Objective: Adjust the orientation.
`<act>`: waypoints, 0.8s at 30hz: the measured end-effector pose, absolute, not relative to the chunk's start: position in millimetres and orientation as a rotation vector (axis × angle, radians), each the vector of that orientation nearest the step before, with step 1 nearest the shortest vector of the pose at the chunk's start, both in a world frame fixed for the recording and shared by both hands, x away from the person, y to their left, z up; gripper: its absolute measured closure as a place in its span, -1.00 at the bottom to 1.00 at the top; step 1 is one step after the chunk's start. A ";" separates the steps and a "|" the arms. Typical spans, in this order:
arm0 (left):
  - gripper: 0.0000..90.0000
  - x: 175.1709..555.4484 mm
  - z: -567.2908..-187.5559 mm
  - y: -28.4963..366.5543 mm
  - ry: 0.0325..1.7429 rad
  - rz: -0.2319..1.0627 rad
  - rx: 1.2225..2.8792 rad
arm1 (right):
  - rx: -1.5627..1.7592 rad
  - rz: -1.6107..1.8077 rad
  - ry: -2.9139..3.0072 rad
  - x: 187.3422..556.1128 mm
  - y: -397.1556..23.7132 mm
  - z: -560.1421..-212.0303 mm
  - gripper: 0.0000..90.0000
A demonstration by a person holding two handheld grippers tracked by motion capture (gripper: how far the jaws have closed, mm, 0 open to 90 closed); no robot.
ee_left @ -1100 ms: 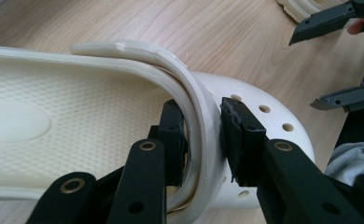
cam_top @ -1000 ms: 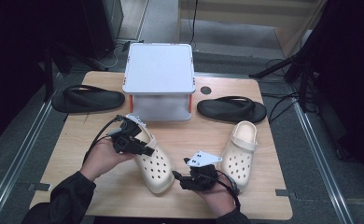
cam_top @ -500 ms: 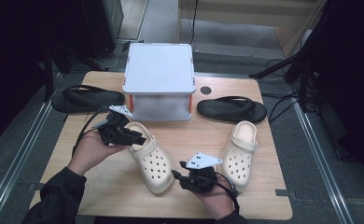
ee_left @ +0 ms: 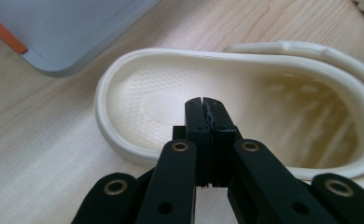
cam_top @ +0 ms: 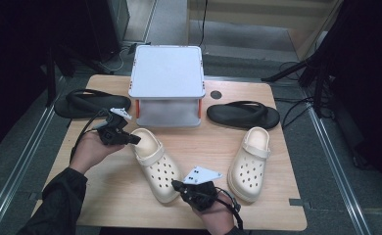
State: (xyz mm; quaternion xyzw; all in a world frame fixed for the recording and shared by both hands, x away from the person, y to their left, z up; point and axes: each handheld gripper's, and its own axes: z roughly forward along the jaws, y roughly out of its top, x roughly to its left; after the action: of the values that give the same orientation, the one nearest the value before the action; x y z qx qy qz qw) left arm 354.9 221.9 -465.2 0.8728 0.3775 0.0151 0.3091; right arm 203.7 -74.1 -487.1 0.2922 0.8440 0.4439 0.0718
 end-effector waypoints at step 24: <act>1.00 370.2 -496.0 228.8 1.002 0.037 2.334 | 0.819 1.264 2.641 193.9 -29.2 -515.1 1.00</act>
State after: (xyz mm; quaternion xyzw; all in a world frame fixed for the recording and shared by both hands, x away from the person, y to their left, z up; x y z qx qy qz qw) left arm 370.2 228.8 -496.0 0.8776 0.3766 0.0140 0.2962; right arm 193.9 -29.2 -515.1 0.2690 0.8675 0.4154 0.0508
